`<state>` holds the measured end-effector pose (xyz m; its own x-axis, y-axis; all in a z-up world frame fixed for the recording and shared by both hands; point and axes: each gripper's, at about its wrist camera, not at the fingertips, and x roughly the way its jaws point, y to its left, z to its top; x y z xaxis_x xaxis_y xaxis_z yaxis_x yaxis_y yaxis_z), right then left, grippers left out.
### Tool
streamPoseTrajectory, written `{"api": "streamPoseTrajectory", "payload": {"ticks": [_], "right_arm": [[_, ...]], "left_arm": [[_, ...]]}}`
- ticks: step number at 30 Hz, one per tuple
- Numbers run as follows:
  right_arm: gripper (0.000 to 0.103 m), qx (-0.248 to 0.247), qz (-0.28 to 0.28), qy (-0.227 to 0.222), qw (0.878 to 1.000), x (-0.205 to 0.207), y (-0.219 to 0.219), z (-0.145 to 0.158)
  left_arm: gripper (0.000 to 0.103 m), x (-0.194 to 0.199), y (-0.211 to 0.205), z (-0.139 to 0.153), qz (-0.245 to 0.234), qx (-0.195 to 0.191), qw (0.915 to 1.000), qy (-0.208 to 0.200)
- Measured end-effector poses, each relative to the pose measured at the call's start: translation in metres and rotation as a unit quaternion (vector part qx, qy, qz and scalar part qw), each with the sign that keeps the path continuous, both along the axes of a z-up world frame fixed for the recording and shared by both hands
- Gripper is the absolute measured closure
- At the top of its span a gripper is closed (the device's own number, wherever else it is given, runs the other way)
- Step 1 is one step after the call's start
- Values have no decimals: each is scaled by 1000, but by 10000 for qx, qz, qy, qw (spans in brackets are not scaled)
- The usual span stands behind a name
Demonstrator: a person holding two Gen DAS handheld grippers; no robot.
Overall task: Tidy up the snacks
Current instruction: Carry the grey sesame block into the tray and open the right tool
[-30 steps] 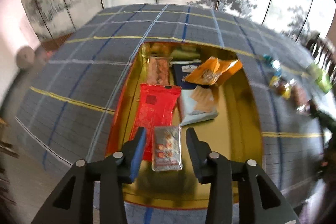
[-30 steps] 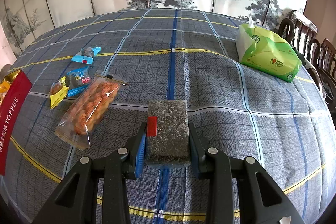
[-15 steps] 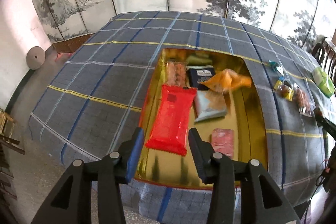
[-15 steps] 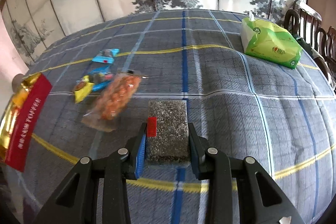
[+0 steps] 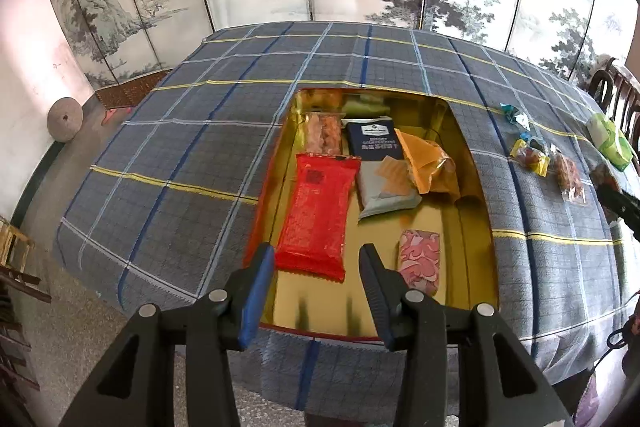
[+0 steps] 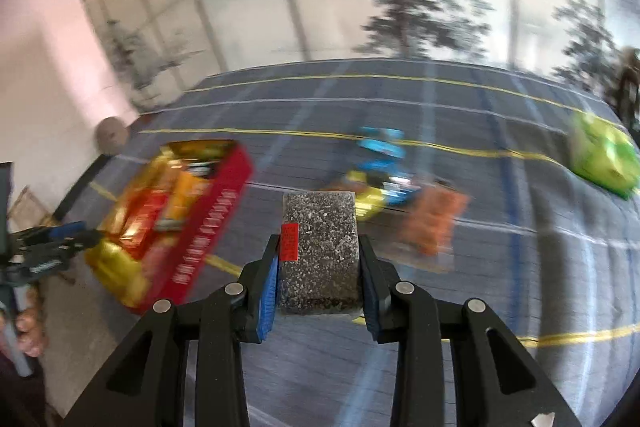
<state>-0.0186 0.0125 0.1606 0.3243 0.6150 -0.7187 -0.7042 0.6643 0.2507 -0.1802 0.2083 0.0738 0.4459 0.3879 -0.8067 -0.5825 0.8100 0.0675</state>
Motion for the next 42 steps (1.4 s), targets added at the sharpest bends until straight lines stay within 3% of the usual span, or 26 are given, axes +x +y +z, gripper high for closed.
{"api": "streamPoseTrajectory", "payload": {"ticks": [10, 18, 22, 31, 42], "right_arm": [[71, 202, 1181, 527, 9914, -39, 105, -4], [71, 199, 1384, 1169, 9833, -41, 165, -29], [71, 158, 1331, 1366, 9815, -40, 179, -39], [70, 44, 1299, 1368, 9820, -45, 190, -46], [68, 454, 1289, 1303, 9820, -45, 172, -30]], "left_arm": [[58, -6, 5, -1, 43, 38, 10000, 53], [58, -10, 12, 4, 90, 95, 9999, 48], [58, -8, 12, 6, 105, 253, 9996, 62], [58, -6, 15, 4, 108, 312, 9994, 106], [58, -7, 18, -1, 112, 256, 9995, 177]]}}
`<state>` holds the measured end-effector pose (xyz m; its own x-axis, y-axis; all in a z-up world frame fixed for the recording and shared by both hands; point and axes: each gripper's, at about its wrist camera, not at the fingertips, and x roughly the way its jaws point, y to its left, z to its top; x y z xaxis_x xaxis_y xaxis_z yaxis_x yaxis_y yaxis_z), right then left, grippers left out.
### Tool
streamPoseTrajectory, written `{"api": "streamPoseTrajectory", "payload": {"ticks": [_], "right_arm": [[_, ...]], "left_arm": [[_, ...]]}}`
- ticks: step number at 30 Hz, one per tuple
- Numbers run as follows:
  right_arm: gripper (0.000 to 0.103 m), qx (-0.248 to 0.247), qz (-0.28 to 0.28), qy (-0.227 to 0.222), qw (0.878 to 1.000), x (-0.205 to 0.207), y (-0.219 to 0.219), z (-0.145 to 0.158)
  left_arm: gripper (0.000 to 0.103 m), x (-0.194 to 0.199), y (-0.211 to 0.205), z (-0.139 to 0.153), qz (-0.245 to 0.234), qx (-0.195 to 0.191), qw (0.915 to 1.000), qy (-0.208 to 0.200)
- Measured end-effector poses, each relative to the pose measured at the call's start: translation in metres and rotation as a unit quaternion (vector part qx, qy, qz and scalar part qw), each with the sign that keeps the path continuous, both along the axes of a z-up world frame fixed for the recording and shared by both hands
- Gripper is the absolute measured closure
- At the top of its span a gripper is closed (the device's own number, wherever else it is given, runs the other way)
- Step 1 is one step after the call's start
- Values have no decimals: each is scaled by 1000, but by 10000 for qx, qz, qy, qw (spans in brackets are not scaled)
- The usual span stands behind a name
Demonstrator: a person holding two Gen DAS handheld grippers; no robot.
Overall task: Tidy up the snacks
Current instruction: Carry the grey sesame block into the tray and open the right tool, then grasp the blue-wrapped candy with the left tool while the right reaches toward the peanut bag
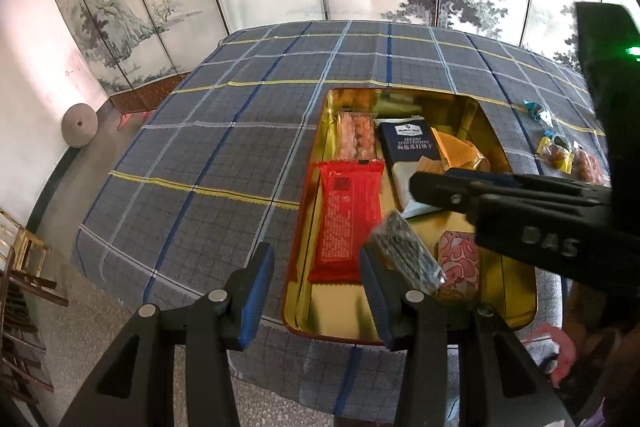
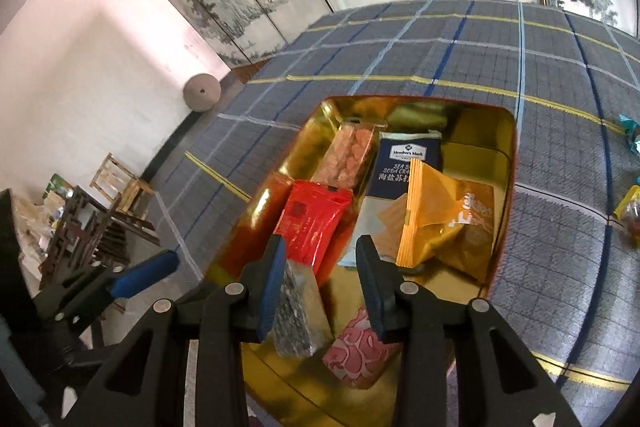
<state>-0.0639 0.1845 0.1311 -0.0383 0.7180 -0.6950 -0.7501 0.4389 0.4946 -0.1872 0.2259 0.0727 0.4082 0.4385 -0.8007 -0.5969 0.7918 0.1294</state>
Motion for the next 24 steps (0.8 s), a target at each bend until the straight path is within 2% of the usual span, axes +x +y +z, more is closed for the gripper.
{"api": "streamPoseTrajectory", "payload": {"ticks": [3, 10, 14, 17, 19, 24], "right_arm": [[68, 52, -155, -274, 9995, 3, -24, 8], [64, -219, -851, -938, 9917, 27, -110, 12], [61, -741, -1366, -1522, 9761, 45, -162, 5], [59, -1062, -1751, -1782, 9624, 62, -201, -4], [55, -1262, -1990, -1873, 9536, 74, -221, -10], [49, -1433, -2607, -1652, 9403, 111, -271, -24]], "left_arm": [[58, 1, -2, 0, -30, 25, 10000, 36], [58, 9, -13, 0, -129, 105, 9998, 122], [57, 15, -23, 2, -217, 173, 9995, 167], [57, 22, -32, 3, -304, 272, 9989, 228], [57, 28, -41, 5, -380, 355, 9983, 269], [56, 42, -60, 9, -543, 541, 9965, 344]]}}
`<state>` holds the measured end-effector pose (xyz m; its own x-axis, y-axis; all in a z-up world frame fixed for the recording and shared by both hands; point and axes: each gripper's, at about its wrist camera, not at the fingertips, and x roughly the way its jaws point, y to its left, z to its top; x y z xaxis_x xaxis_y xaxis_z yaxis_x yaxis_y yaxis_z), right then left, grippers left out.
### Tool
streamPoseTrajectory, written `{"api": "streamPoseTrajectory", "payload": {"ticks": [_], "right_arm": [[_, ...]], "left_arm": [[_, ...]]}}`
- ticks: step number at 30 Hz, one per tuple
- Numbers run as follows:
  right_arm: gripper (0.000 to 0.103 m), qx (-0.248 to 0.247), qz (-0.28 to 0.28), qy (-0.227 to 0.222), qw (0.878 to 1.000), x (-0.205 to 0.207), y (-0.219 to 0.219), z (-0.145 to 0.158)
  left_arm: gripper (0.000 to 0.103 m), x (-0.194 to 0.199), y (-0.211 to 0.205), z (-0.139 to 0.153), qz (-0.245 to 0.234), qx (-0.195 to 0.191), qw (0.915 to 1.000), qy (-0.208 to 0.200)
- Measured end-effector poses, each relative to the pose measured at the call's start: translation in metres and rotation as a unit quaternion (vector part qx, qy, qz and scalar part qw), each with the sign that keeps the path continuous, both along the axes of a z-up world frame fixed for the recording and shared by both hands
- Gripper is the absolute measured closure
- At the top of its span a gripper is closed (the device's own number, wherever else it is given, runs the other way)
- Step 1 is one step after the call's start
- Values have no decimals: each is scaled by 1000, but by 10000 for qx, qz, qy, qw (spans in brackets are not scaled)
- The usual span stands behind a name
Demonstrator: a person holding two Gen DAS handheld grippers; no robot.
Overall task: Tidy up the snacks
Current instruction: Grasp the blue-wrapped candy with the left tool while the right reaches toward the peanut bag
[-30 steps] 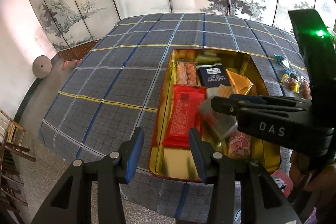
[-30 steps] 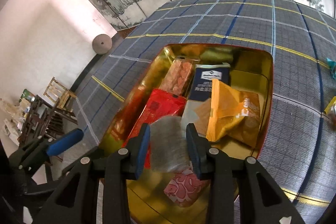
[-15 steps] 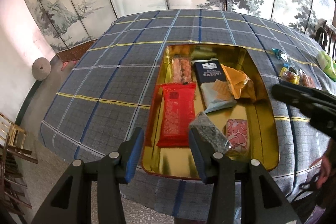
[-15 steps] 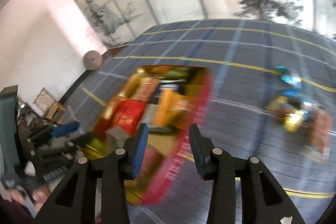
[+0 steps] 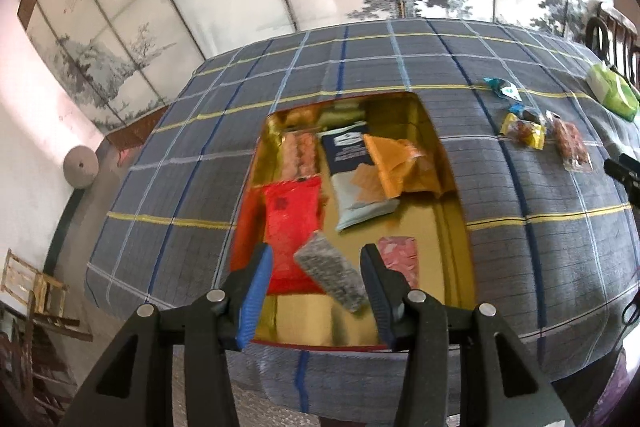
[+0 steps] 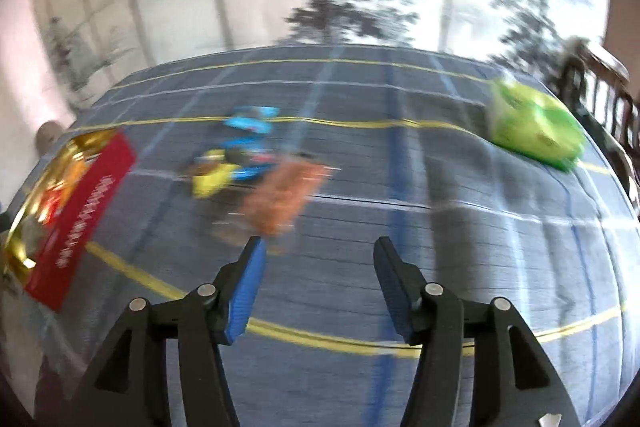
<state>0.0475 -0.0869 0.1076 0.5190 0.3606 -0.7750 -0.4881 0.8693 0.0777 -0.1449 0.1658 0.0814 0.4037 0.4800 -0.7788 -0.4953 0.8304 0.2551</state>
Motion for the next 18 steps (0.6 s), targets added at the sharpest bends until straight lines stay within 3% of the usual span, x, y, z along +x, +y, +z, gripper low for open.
{"api": "streamPoseTrajectory", "payload": {"ticks": [7, 18], "right_arm": [[36, -111, -560, 105, 9983, 31, -42, -18], [33, 396, -813, 460, 9948, 51, -75, -26]], "left_arm": [[52, 26, -26, 2, -253, 218, 9993, 141], [52, 91, -58, 0, -749, -184, 9964, 350]]}}
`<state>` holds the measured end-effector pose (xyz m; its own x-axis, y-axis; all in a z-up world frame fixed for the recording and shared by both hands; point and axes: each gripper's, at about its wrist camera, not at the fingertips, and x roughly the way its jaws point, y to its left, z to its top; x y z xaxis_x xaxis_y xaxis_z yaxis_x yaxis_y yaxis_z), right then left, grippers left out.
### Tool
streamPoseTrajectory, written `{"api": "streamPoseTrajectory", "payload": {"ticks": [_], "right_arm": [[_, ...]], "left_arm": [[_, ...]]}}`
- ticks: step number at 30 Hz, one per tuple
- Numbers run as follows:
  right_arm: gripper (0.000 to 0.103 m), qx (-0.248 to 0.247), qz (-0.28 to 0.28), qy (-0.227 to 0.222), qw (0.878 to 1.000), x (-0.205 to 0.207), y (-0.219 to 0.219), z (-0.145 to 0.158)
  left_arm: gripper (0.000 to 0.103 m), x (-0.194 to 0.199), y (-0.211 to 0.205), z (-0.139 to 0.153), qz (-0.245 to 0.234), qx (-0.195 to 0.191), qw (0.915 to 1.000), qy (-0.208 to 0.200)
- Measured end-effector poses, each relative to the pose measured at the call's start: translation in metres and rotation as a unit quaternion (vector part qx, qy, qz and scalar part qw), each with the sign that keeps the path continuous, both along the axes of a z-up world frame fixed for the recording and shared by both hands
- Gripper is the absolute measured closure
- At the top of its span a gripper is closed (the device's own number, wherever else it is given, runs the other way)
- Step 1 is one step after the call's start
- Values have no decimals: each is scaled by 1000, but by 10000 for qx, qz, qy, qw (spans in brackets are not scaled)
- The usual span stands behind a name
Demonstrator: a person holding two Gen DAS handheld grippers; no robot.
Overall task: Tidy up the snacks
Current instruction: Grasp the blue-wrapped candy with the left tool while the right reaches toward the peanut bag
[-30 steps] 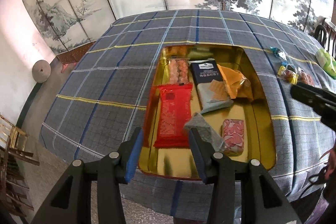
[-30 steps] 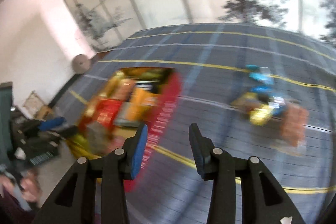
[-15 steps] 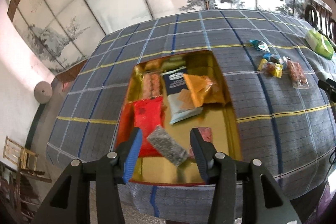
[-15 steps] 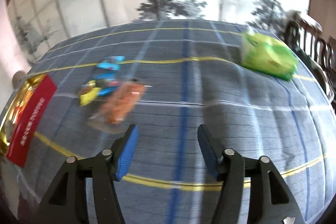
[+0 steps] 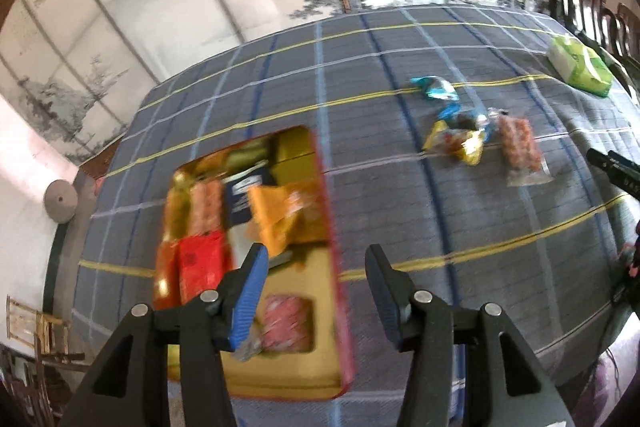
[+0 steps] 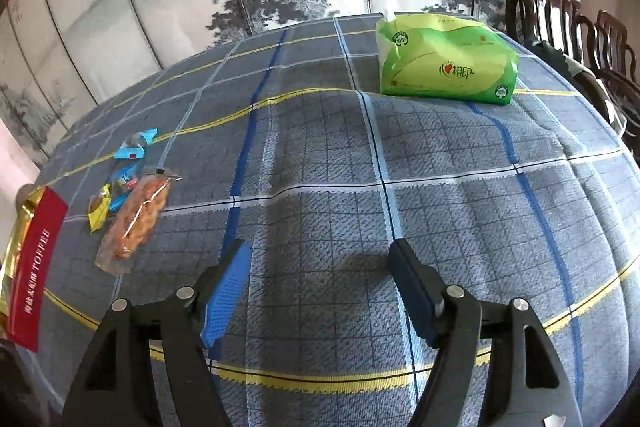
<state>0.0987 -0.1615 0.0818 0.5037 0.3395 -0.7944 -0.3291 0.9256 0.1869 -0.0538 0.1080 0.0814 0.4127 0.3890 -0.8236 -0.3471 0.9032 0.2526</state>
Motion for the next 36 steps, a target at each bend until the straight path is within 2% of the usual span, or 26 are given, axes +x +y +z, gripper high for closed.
{"api": "streamPoseTrajectory", "payload": {"ticks": [6, 10, 16, 18, 23, 28, 34, 35, 36], "right_arm": [[25, 209, 59, 49, 9998, 1, -4, -2], [21, 294, 116, 69, 9995, 1, -5, -2], [20, 611, 97, 117, 9980, 2, -11, -3], [20, 661, 99, 126, 9977, 2, -12, -3], [18, 833, 131, 166, 9963, 3, -15, -3], [17, 963, 149, 187, 9951, 4, -17, -4], [16, 1052, 170, 203, 9941, 5, -18, -4], [16, 1054, 171, 203, 9941, 5, -18, -4], [16, 1052, 170, 205, 9941, 5, -18, -4]], "left_arm": [[52, 51, -9, -5, -388, -674, 9969, 123], [51, 95, -12, -6, -522, -1179, 9915, 175], [51, 166, -21, -12, -837, -1205, 9889, 214], [51, 187, -16, -18, -789, -1283, 9883, 237], [51, 232, 14, -43, -379, -1961, 9790, 420], [52, 257, 23, -58, -190, -2092, 9757, 628], [52, 275, 15, -74, -184, -1952, 9768, 865], [53, 276, 14, -77, -162, -1917, 9773, 886], [59, 277, 12, -77, -163, -1823, 9796, 833]]}}
